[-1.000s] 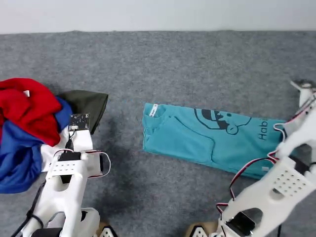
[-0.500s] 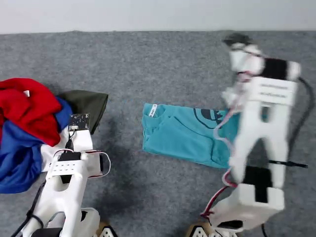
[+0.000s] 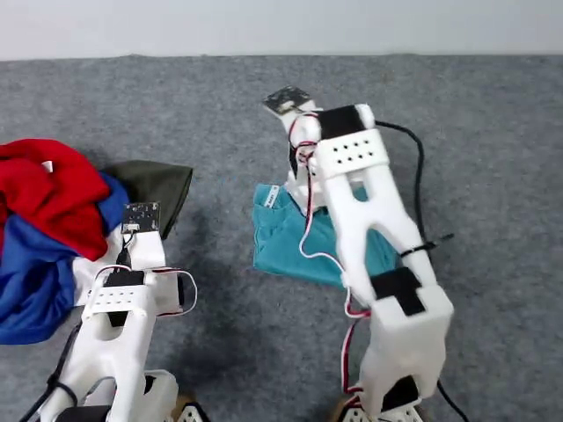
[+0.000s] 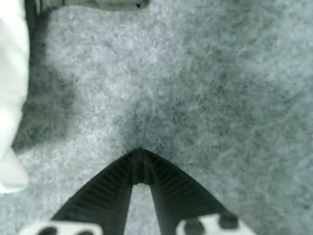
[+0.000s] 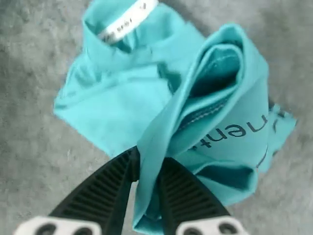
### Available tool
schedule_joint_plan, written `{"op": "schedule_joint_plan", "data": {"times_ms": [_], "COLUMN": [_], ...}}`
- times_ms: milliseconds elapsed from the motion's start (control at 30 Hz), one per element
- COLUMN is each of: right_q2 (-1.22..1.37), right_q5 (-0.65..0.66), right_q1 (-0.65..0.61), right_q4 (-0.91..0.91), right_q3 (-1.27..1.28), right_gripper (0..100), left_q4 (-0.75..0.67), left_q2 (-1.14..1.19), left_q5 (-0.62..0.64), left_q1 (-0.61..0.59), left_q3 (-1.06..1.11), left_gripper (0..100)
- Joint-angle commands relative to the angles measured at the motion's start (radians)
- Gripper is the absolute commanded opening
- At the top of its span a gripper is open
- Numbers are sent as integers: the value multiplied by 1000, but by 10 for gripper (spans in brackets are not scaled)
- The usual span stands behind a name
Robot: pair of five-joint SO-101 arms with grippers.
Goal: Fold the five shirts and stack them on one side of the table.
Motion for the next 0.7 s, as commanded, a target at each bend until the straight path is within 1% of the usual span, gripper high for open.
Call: {"op": "schedule_joint_plan", "data": {"times_ms": [0,133,300,367,533,667], "right_q2": [54,170,226,211,128,82], "right_q5": [9,35,60,60,61,63], "right_q1": [-38,-93,-137,-134,-48,28], "right_q4": [10,82,90,93,94,94], "right_q3": [-173,-308,-330,-330,-298,-189], "right_gripper": [11,28,194,204,200,202], "left_q4": [28,28,28,28,28,28], "left_q2": [0,0,0,0,0,0], "left_q5": [-12,-12,-12,-12,-12,-12], "left_q1": [12,12,12,12,12,12], "left_q3": [10,10,10,10,10,10], "left_gripper": [15,15,15,15,15,15]}}
